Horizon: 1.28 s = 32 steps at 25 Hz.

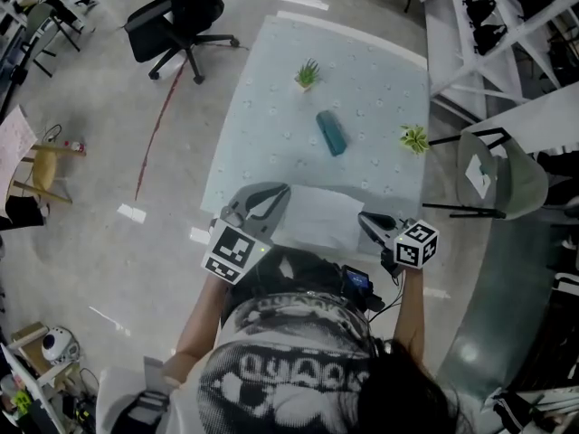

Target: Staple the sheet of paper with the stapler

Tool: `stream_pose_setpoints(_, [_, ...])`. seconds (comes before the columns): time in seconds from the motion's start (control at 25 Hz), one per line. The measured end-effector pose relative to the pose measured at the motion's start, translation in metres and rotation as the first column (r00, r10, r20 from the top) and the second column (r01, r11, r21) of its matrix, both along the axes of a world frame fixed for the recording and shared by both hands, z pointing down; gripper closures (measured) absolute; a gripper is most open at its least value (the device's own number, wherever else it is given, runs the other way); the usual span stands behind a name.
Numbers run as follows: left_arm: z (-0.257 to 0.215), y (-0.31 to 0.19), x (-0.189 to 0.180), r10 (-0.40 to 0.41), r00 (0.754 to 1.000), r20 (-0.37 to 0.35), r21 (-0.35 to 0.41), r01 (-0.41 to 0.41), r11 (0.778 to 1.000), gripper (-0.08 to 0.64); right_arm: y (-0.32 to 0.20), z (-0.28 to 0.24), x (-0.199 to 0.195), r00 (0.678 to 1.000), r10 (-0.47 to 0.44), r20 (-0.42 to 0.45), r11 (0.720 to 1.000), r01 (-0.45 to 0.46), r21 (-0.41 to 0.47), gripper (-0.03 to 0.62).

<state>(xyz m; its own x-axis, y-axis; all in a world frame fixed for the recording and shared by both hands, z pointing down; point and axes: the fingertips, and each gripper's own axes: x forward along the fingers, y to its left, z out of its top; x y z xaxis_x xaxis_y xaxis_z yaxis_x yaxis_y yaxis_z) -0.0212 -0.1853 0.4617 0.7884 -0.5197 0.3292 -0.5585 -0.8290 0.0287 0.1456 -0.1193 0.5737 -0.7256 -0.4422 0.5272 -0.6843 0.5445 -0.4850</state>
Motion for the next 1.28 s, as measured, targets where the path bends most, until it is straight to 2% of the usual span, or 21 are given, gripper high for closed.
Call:
stream_pose_setpoints(0.2, [0.005, 0.008, 0.009, -0.012, 0.999, 0.029, -0.009, 0.012, 1.0, 0.554, -0.025, 0.021, 0.002, 0.995, -0.084, -0.059, 0.996, 0.085, 0.011, 0.591])
stream_pose_setpoints(0.44, [0.004, 0.017, 0.004, -0.07, 0.996, 0.054, -0.017, 0.072, 0.997, 0.554, -0.069, 0.038, 0.004, 0.982, -0.143, -0.121, 0.989, 0.146, 0.016, 0.592])
stream_pose_setpoints(0.96, [0.006, 0.014, -0.028, -0.228, 0.968, 0.101, -0.022, 0.232, 0.973, 0.554, -0.153, 0.082, 0.01, 0.982, -0.136, -0.13, 0.99, 0.129, -0.06, 0.592])
stream_pose_setpoints(1.12, [0.007, 0.014, -0.033, -0.257, 0.96, 0.114, -0.028, 0.261, 0.965, 0.554, -0.169, 0.09, 0.016, 0.988, -0.089, -0.129, 0.994, 0.081, -0.069, 0.591])
stream_pose_setpoints(1.28, [0.009, 0.011, -0.035, -0.273, 0.954, 0.124, -0.03, 0.278, 0.96, 0.554, -0.179, 0.095, 0.013, 0.989, -0.08, -0.122, 0.994, 0.07, -0.078, 0.591])
